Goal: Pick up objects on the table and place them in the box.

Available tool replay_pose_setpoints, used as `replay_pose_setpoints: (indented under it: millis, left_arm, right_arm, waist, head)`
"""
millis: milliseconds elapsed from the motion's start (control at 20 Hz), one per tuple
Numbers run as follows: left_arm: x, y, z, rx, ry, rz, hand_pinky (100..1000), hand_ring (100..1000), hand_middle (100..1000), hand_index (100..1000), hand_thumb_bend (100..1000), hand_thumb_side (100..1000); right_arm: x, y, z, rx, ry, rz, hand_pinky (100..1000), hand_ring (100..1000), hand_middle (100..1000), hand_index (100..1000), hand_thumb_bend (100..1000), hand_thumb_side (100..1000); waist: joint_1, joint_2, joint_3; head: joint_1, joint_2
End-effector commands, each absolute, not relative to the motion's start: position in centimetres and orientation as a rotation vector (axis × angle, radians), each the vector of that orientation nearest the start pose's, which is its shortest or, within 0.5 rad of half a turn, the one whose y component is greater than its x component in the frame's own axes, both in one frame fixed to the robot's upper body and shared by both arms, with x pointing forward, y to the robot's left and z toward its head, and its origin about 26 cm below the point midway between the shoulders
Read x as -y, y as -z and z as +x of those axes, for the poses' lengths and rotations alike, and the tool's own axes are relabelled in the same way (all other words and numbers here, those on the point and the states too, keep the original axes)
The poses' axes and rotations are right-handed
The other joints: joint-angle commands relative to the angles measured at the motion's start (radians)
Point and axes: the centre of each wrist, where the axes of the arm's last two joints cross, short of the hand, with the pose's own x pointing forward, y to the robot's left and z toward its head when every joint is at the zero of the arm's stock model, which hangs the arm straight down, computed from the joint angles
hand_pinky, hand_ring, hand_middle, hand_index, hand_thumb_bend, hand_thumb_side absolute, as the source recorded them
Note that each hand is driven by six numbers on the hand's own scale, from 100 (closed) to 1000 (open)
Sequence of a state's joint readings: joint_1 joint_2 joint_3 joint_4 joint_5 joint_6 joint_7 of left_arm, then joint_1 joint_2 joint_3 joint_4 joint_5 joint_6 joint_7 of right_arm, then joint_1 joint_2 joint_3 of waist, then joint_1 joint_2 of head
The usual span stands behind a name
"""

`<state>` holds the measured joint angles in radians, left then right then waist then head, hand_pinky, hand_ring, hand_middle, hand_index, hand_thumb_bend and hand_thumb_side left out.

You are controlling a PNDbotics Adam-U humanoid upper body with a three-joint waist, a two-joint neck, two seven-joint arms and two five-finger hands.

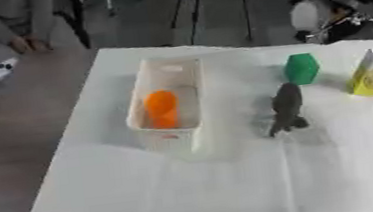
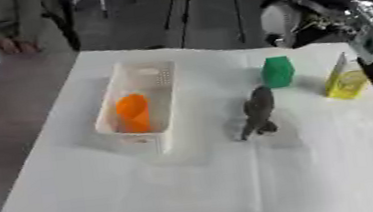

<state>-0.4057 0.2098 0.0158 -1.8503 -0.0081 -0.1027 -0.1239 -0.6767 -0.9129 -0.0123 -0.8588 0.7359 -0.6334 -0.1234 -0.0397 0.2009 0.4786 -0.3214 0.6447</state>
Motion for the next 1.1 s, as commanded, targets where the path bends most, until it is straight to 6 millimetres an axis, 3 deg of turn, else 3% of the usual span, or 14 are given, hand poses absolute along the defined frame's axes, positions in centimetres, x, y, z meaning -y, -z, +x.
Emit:
replay_pose_setpoints:
  millis: [50,350,650,1100]
  left_arm:
    - [-24.4,-20.3,33.1,2.353,0.437,0.028,590,690,822,904,469,933]
    - [-24.3,-20.2,33.2,2.351,0.438,0.025,590,690,822,903,469,933]
    - [-24.0,-20.2,33.2,2.352,0.439,0.009,591,690,823,904,470,932]
    - [-23.9,-20.5,33.0,2.368,0.421,0.007,591,691,825,904,472,930]
  right_arm:
    - [54.2,-22.8,36.9,1.616,-1.217,-1.428,191,396,643,602,411,103]
    - [52.9,-23.2,37.7,1.681,-1.229,-1.485,191,394,642,602,403,100]
    - [48.2,-24.7,40.1,1.853,-1.334,-1.402,193,395,648,602,397,100]
    - [44.2,-24.6,41.7,1.955,-1.430,-1.274,191,393,653,608,400,100]
  waist:
    - [-0.014,-0.034,0.000]
    - [-0.014,-0.037,0.000]
    - [-0.014,-0.043,0.016]
    - [-0.029,-0.042,0.057]
  head:
    - [-0.005,-0.013]
    - [-0.013,-0.013]
    - [-0.038,-0.012]
    - [-0.093,-0.020]
